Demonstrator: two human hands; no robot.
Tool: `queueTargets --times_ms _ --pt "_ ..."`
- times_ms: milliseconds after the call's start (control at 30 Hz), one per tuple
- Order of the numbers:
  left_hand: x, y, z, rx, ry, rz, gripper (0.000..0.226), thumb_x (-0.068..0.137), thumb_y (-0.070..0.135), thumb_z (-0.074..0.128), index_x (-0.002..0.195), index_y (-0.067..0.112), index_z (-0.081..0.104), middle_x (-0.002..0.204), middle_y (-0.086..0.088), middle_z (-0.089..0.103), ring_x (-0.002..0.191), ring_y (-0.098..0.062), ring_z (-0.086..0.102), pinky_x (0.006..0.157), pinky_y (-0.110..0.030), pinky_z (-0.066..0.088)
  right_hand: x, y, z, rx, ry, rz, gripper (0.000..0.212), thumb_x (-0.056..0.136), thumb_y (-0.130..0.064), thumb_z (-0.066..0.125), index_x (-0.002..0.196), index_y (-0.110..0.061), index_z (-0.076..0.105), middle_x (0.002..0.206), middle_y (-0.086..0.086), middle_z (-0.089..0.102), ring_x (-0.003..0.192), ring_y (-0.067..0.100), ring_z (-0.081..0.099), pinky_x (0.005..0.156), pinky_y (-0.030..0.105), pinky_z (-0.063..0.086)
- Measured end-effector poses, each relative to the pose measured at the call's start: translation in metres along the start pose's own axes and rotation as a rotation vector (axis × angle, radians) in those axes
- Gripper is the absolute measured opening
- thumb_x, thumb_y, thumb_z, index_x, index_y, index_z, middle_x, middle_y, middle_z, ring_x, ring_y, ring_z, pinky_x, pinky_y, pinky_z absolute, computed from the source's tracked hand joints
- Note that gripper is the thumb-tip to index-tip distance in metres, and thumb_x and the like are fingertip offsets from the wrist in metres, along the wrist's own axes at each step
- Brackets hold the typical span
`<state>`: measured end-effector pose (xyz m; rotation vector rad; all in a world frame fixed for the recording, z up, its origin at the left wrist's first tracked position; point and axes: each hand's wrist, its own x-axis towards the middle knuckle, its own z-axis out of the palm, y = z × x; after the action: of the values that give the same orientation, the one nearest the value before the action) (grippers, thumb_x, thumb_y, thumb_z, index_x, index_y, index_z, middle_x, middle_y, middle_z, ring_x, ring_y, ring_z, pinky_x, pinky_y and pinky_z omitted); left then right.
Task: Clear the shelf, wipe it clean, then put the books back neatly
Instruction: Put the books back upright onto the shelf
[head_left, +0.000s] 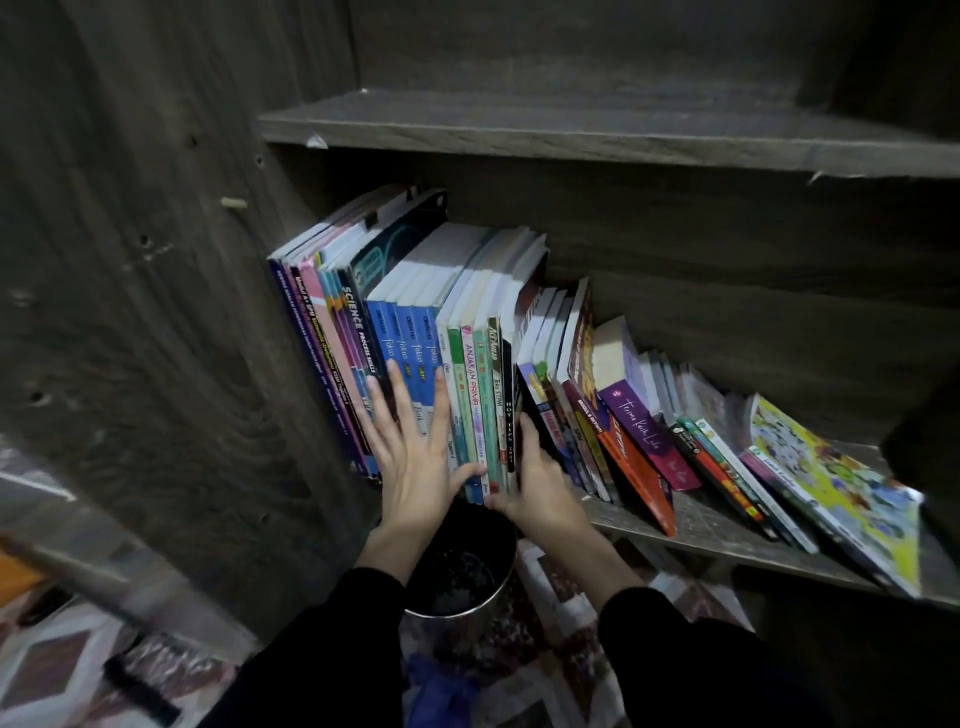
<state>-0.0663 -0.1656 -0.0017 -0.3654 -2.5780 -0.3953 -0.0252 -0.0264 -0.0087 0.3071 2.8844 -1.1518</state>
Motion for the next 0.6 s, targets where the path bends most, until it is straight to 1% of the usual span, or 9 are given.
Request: queueTargets --times_ms 67,133,167,233,300,367,500,600 --pt "0.001 -0.006 -0.004 -0.01 0.01 0.044 0.129 0.058 0.063 0.073 0.151 0.029 -0.011 0.152 -0.015 -0.032 0.139 -0.037 -0.029 0.11 -0.063 -0.003 -0.003 -0.002 0.006 -0.07 -0.003 0.009 0.115 0.08 -0.03 0.075 0.148 -0.032 -0.018 0.139 0.013 0.046 0.124 0.031 0.05 0.1 0.047 0.042" --pt "0.002 -0.014 -0.009 -0.002 0.038 0.08 0.117 0.063 0.063 0.07 0.152 0.031 0.0 0.153 -0.013 -0.031 0.141 -0.038 -0.023 0.11 -0.064 -0.001 0.0 -0.006 0.009 -0.143 0.023 0.035 0.118 0.081 -0.035 0.074 0.147 -0.028 -0.024 0.141 0.017 0.041 0.122 0.033 0.051 0.096 0.044 0.044" --pt "0.004 -0.018 -0.011 0.012 0.046 0.087 0.115 0.063 0.063 0.07 0.152 0.031 0.004 0.154 -0.013 -0.029 0.142 -0.038 -0.02 0.11 -0.063 -0.002 0.003 -0.007 0.011 -0.153 0.044 0.044 0.119 0.08 -0.037 0.074 0.147 -0.026 -0.024 0.14 0.017 0.04 0.121 0.033 0.051 0.095 0.043 0.045" --pt "0.011 -0.021 -0.015 0.047 0.045 0.08 0.123 0.058 0.068 0.071 0.152 0.03 0.002 0.155 -0.012 -0.026 0.143 -0.038 -0.019 0.11 -0.061 -0.005 0.01 -0.01 0.013 -0.132 0.068 0.074 0.12 0.079 -0.039 0.074 0.147 -0.025 -0.023 0.139 0.015 0.039 0.12 0.033 0.052 0.094 0.044 0.046" --pt "0.017 -0.022 -0.019 0.072 0.029 0.069 0.132 0.053 0.071 0.071 0.152 0.028 -0.005 0.155 -0.011 -0.027 0.142 -0.037 -0.022 0.11 -0.059 -0.008 0.013 -0.01 0.015 -0.098 0.075 0.083 0.121 0.077 -0.04 0.076 0.148 -0.028 -0.022 0.139 0.015 0.039 0.121 0.034 0.051 0.094 0.045 0.045" --pt "0.02 -0.021 -0.019 0.074 0.023 0.053 0.136 0.051 0.071 0.073 0.152 0.028 -0.007 0.155 -0.009 -0.028 0.141 -0.035 -0.025 0.109 -0.06 -0.01 0.013 -0.006 0.018 -0.056 0.109 0.073 0.121 0.076 -0.04 0.077 0.148 -0.032 -0.019 0.14 0.015 0.04 0.122 0.036 0.05 0.096 0.045 0.043" --pt "0.019 -0.02 -0.019 0.057 0.018 0.01 0.142 0.046 0.066 0.077 0.151 0.028 -0.012 0.154 -0.006 -0.03 0.141 -0.033 -0.027 0.107 -0.064 -0.008 0.016 0.0 0.023 0.029 0.149 0.075 0.123 0.069 -0.04 0.082 0.148 -0.038 -0.011 0.144 0.013 0.037 0.126 0.037 0.046 0.102 0.049 0.041" --pt "0.019 -0.018 -0.02 0.065 0.01 -0.005 0.144 0.045 0.067 0.077 0.151 0.027 -0.013 0.154 -0.006 -0.031 0.141 -0.033 -0.028 0.105 -0.064 -0.007 0.018 -0.004 0.019 0.006 0.113 0.099 0.124 0.067 -0.041 0.084 0.148 -0.034 -0.01 0.148 0.014 0.032 0.129 0.037 0.043 0.103 0.051 0.041"
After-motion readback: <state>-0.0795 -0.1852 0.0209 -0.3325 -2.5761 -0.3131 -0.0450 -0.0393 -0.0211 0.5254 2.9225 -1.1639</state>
